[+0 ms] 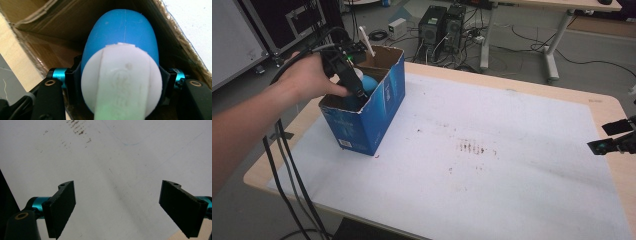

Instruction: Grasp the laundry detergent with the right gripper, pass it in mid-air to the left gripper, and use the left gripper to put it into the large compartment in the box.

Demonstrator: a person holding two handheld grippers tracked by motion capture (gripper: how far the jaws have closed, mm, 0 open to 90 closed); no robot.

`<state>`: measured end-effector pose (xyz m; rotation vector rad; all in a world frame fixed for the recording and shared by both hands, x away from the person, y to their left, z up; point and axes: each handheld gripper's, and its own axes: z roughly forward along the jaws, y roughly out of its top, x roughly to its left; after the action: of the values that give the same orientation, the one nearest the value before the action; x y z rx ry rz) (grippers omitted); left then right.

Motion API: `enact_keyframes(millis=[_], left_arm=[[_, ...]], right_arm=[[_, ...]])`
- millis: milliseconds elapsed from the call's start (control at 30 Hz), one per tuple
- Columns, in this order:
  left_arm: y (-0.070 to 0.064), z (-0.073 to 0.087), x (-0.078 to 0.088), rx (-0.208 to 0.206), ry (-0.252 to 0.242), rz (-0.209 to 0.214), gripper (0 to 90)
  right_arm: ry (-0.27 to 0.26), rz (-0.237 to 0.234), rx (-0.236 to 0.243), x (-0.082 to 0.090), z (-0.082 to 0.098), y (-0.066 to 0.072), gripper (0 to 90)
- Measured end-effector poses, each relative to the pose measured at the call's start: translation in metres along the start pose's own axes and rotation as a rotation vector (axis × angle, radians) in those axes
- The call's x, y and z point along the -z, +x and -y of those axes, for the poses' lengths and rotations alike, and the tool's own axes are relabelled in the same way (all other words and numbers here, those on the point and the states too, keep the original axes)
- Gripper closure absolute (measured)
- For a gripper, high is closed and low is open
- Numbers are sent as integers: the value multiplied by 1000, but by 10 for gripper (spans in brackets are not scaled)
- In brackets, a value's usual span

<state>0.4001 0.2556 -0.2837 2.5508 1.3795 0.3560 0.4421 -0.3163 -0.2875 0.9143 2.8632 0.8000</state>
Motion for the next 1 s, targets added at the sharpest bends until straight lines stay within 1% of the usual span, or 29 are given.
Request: enact_keyframes(millis=[200, 333, 533, 567, 833, 1000], left_arm=[[-2, 0, -2, 1, -4, -8, 374], [-2, -1, -1, -8, 19, -2, 373], [-2, -2, -1, -9, 33, -2, 372], [-3, -2, -1, -17, 43, -4, 372], [-3, -3, -1, -20, 44, -5, 371], [-2, -3, -1, -22, 47, -3, 371]], right_arm=[[-1, 0, -7, 0, 1, 1, 134], [2, -1, -7, 0, 3, 1, 134], [-4, 1, -9, 1, 3, 2, 134], [-2, 1, -12, 1, 3, 2, 134], [-8, 4, -9, 1, 3, 1, 134], [2, 4, -5, 0, 3, 1, 134]])
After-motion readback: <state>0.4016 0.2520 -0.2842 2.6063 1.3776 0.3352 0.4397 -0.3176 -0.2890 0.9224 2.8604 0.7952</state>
